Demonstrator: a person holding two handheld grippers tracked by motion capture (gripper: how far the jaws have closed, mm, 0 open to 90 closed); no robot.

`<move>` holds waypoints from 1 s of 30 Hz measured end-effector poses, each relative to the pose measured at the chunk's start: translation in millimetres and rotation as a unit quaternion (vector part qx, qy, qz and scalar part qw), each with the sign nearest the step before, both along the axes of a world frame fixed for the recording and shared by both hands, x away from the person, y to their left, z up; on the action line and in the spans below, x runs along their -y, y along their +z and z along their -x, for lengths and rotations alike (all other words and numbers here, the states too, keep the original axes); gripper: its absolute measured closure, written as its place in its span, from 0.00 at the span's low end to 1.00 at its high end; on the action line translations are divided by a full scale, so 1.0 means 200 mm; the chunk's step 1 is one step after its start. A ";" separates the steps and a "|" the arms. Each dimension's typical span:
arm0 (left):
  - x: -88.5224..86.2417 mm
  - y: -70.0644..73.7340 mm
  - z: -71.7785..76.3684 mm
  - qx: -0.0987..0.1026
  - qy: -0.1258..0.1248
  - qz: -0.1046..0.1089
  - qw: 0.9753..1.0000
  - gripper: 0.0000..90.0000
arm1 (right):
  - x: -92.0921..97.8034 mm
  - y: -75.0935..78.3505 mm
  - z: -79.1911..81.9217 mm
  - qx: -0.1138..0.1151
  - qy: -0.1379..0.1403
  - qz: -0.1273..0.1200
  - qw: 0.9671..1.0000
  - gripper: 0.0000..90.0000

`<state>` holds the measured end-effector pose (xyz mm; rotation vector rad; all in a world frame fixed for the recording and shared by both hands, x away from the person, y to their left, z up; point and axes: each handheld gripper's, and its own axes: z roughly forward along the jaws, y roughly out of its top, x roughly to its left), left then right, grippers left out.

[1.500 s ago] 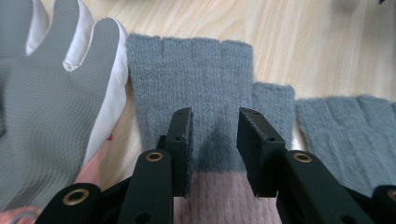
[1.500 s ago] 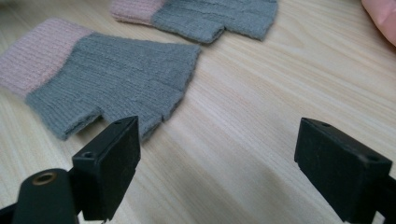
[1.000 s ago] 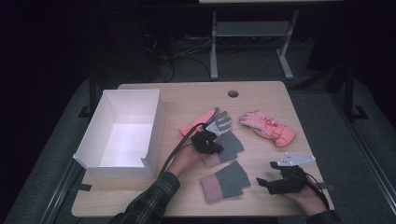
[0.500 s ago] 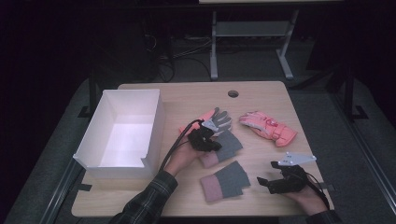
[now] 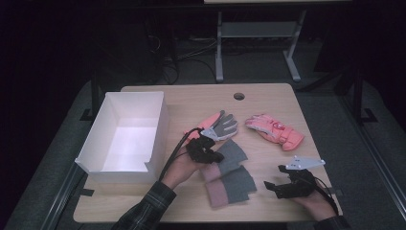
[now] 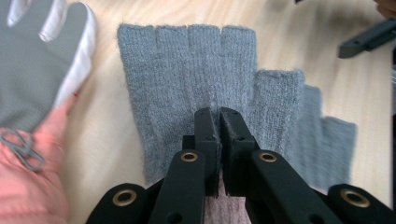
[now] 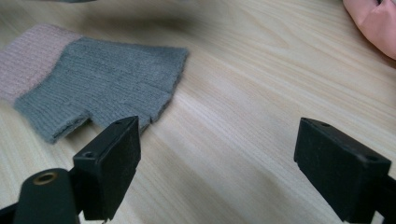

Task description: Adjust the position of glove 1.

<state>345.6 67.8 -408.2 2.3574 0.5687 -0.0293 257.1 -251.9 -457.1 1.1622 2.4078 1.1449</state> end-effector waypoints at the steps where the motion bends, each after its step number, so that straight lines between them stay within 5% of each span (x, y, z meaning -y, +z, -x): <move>1: 0.00 0.00 0.02 -0.003 0.001 0.001 1.000 0.96 | 0.00 0.00 0.00 0.000 0.000 0.000 1.000 0.16; 13: 0.05 0.01 0.21 -0.003 -0.023 -0.008 1.000 0.96 | 0.00 0.00 0.00 0.001 -0.005 0.003 1.000 0.16; 30: 0.18 -0.08 0.29 -0.005 -0.046 -0.027 0.999 0.96 | 0.00 0.00 -0.01 0.003 -0.007 0.007 1.000 0.16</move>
